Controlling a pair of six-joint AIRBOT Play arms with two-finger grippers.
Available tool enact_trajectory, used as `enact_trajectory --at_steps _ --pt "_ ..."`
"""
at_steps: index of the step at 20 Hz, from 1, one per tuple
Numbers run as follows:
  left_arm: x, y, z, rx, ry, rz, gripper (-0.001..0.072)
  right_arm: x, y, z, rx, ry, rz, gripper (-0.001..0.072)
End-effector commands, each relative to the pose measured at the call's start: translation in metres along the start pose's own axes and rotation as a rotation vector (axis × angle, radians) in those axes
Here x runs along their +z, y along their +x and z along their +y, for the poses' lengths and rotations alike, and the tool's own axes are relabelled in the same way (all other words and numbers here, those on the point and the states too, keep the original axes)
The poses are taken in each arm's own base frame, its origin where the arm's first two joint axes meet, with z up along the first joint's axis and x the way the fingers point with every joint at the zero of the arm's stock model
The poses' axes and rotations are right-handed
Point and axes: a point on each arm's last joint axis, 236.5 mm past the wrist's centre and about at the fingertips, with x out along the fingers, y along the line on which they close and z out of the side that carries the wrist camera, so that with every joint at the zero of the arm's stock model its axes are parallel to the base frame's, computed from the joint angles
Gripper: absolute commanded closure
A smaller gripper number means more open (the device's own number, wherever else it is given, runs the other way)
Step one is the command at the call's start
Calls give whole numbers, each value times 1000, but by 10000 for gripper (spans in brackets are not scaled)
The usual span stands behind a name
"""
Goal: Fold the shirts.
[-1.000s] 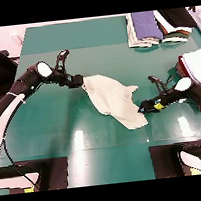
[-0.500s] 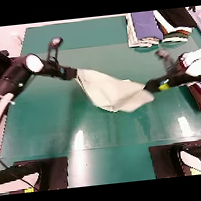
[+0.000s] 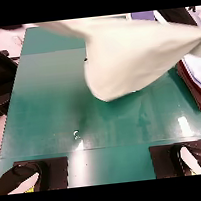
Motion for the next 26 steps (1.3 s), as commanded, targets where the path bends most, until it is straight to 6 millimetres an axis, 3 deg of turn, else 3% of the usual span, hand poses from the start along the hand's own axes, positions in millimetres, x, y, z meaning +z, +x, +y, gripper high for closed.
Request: enact_trajectory --at_steps 1,4,7,9,11,12,14,16,18,21,23,26 --pt "93 -108 0 20 27 -297 681 42 -64 6 -82 -60 -148 697" --pt "138 -169 -2 22 32 -464 682 73 -89 13 -102 -104 -211 698" --pt "161 -192 -3 30 57 -565 682 103 -101 18 -98 -143 -253 697" --pt "158 -177 -2 30 56 -546 682 114 -99 16 -95 -145 -253 698" --pt "145 -139 -1 29 55 -476 682 115 -84 14 -61 -125 -213 698" --pt "134 -111 1 29 55 -425 682 112 -73 16 -24 -109 -188 698" --pt "106 -51 6 42 62 -311 682 98 -39 17 51 -69 -110 698" --pt "58 24 16 69 78 -142 681 75 4 15 108 -15 6 698" --pt "-9 98 20 66 74 54 681 39 57 13 144 34 161 698" --pt "-110 183 29 76 32 290 681 -22 136 4 111 27 374 698" --pt "-162 215 50 117 -45 393 680 -53 183 10 118 19 452 698" --pt "-210 215 94 200 -139 531 678 -77 235 14 129 29 493 696"
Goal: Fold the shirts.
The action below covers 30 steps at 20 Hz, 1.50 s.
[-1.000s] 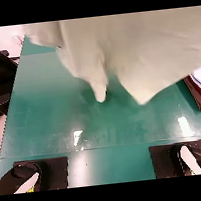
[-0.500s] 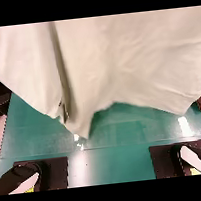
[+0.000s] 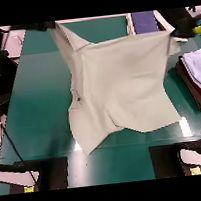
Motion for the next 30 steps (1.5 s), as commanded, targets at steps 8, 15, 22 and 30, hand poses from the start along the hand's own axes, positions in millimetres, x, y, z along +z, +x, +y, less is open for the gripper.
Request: enact_trajectory --at_steps 8,15,22,30 --pt "-105 -15 75 87 -162 434 125 -22 56 -9 16 14 134 369" --pt "-259 -65 17 -81 -258 761 124 -92 30 38 166 47 162 370" --pt "-398 -116 -52 -241 -527 856 124 -114 11 43 140 53 55 370" --pt "-440 -119 -110 -401 -583 877 156 -108 4 54 180 72 27 374"
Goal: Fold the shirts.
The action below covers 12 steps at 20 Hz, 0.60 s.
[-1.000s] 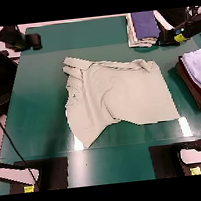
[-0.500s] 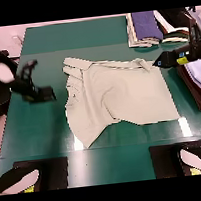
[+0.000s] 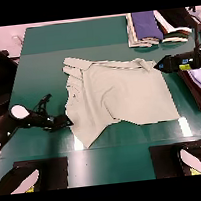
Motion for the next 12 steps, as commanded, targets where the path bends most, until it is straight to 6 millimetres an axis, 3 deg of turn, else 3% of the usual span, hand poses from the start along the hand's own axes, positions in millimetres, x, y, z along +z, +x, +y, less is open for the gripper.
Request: enact_trajectory --at_steps 1,4,7,8,9,10,12 --pt "-21 22 -13 -31 22 28 155 3 -1 8 31 18 -18 374" --pt "-35 31 -24 -26 57 57 155 3 -1 8 31 18 -19 376" --pt "-37 34 -28 -27 46 54 157 3 -1 8 30 18 -19 376" --pt "-36 34 -28 -26 42 49 257 3 -1 8 30 18 -19 376" --pt "-35 34 -28 -26 43 45 495 3 -1 8 30 17 -18 376" --pt "-32 33 -29 -25 49 35 666 3 -1 8 30 17 -17 376" --pt "-20 26 -35 -15 89 6 680 -1 -2 5 27 25 0 375"
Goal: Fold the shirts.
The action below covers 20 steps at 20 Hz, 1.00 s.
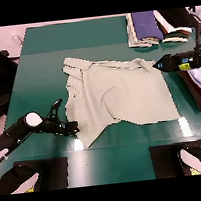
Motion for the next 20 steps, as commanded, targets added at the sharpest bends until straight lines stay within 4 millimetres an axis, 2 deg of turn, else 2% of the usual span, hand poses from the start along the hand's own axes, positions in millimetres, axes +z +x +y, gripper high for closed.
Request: enact_trajectory --at_steps 1,2,4,7,8,9,10,13,15,17,20 --pt "20 -13 -6 31 62 -48 681 -11 -3 -8 -11 16 45 376" --pt "32 -25 -6 48 72 -73 681 -21 -6 -16 -24 32 85 376" --pt "66 -56 -3 80 77 -156 681 -47 -12 -46 -80 89 152 376" --pt "109 -102 11 126 61 -287 680 -121 -22 -117 -259 239 273 372" --pt "116 -110 12 129 65 -310 680 -149 -25 -135 -302 300 318 315" --pt "118 -111 13 134 70 -317 680 -178 -26 -148 -321 373 367 187" --pt "118 -111 13 134 69 -317 680 -202 -23 -156 -321 452 401 181" --pt "115 -111 13 137 81 -306 680 -254 -11 -164 -286 609 498 185" --pt "114 -110 13 140 104 -300 680 -277 0 -161 -238 673 567 208" --pt "115 -111 13 140 104 -302 680 -282 15 -154 -173 706 589 275" --pt "115 -110 13 140 104 -302 680 -270 39 -147 -122 700 567 285"
